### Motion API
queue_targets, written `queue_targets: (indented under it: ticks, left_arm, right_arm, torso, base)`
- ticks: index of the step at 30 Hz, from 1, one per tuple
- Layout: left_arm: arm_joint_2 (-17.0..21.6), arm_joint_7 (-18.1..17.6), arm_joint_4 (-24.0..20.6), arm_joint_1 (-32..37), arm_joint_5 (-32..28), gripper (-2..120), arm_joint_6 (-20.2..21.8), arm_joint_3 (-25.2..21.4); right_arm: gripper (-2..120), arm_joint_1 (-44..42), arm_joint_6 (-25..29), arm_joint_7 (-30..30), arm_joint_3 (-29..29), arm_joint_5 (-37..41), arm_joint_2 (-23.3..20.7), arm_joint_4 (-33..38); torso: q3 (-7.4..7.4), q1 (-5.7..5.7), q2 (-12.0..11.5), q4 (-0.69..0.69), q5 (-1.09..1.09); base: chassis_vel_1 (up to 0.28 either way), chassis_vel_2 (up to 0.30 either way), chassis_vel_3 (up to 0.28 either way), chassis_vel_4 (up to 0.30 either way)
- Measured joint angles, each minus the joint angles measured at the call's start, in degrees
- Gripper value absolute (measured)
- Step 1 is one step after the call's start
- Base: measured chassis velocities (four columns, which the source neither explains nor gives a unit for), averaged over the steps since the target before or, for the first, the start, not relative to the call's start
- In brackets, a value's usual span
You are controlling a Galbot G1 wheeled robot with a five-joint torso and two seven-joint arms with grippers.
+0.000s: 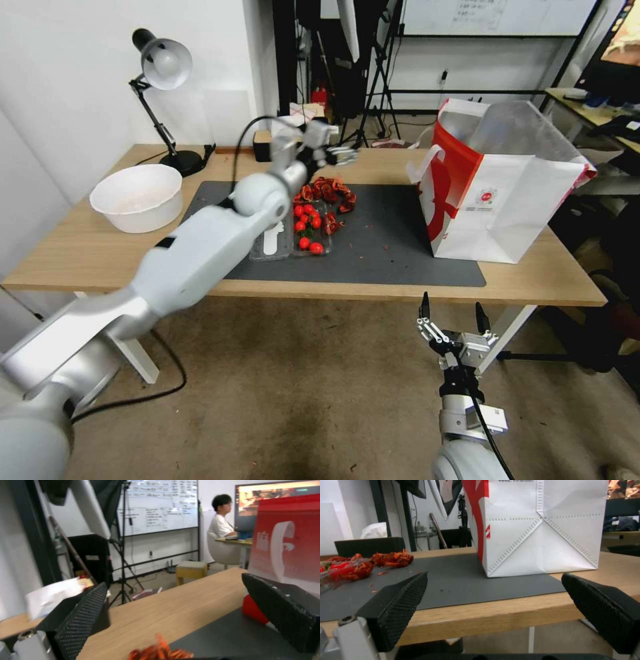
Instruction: Pick up the trash from the table and place it into the takeout bag.
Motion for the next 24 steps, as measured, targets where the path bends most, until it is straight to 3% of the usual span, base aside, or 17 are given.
queue_targets:
  ticks: [9,24]
  left_arm:
    - [5.1,0.0,-8.0,12.2,1.7,100,-0.2,-9.8]
    - [8.3,0.0,-17.6,31.1,7.7,100,-2.5,-24.6]
  right_arm:
    - [100,0.1,-0.1,-0.1,-0.5,-0.4,-0.1,0.0]
    - [100,0.0,-0.1,-0.1,-1.1,-0.6,-0.2,-0.3]
  torso:
    - [0.0,0.0,0.0,0.01,-0.01]
    - [-0.01,0.0,0.0,0.0,0.01]
  base:
    - [0.0,0.0,0.0,0.0]
    - [0.0,0.0,0.0,0.0]
